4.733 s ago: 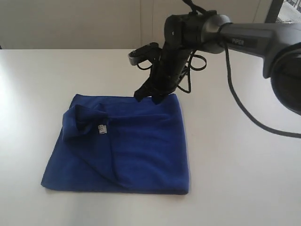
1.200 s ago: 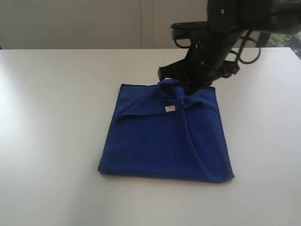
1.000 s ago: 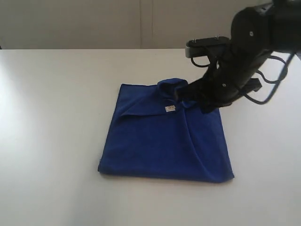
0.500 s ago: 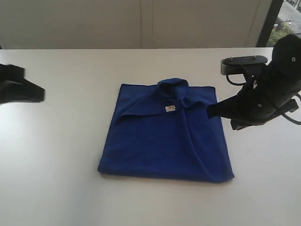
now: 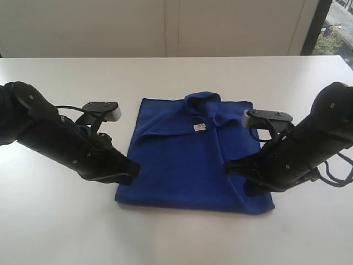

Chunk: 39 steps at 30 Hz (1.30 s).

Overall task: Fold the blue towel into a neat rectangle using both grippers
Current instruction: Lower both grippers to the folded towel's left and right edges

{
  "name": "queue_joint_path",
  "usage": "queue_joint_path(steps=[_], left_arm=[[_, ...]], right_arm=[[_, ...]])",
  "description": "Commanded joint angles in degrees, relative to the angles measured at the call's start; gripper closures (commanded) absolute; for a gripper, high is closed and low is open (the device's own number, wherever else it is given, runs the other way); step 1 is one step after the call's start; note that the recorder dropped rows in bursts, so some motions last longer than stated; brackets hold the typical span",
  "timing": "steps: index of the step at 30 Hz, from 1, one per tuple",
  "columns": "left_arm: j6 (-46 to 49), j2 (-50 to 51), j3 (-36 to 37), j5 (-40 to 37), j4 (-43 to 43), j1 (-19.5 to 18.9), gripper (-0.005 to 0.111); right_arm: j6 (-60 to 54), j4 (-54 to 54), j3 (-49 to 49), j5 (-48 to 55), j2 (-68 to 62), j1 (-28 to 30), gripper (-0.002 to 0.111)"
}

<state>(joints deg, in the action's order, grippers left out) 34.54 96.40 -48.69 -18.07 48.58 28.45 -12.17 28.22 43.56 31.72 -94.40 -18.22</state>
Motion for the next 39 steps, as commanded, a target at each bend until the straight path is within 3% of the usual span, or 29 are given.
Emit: queue_joint_path(steps=[1, 15, 19, 30, 39], left_arm=[[-0.18, 3.72, -0.11, -0.34, 0.72, 0.29, 0.107], [0.19, 8.96, -0.11, -0.01, 0.35, 0.29, 0.107], [0.19, 8.96, -0.11, -1.15, -0.28, 0.29, 0.107], [-6.11, 8.96, -0.11, -3.13, -3.63, 0.29, 0.107], [-10.77, 8.96, -0.11, -8.3, -5.45, 0.29, 0.107]], right_arm=[[-1.14, 0.21, -0.36, -1.78, -2.35, 0.03, 0.108], [10.38, -15.85, -0.37, -0.81, -2.8, 0.03, 0.108], [18.33, -22.65, -0.37, 0.25, -5.49, 0.03, 0.108], [26.54, -27.81, -0.37, 5.98, -5.62, 0.03, 0.108], [25.7, -27.81, -0.37, 6.09, -5.62, 0.03, 0.108]])
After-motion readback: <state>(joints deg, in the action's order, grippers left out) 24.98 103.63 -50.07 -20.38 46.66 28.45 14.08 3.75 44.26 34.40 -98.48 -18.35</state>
